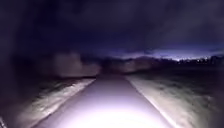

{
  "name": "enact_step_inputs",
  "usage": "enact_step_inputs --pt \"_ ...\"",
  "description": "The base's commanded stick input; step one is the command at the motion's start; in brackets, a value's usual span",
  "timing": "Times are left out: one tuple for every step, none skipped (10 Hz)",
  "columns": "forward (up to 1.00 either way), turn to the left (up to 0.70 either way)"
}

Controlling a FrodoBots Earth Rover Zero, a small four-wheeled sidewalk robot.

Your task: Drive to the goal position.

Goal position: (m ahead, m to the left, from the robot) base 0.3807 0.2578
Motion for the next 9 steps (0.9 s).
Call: enact_step_inputs --pt "0.85 0.00" --pt "0.85 0.00" --pt "0.85 0.00" --pt "0.85 0.00" --pt "0.85 0.00" --pt "0.85 0.00" --pt "0.85 0.00" --pt "0.85 0.00" --pt "0.85 0.00"
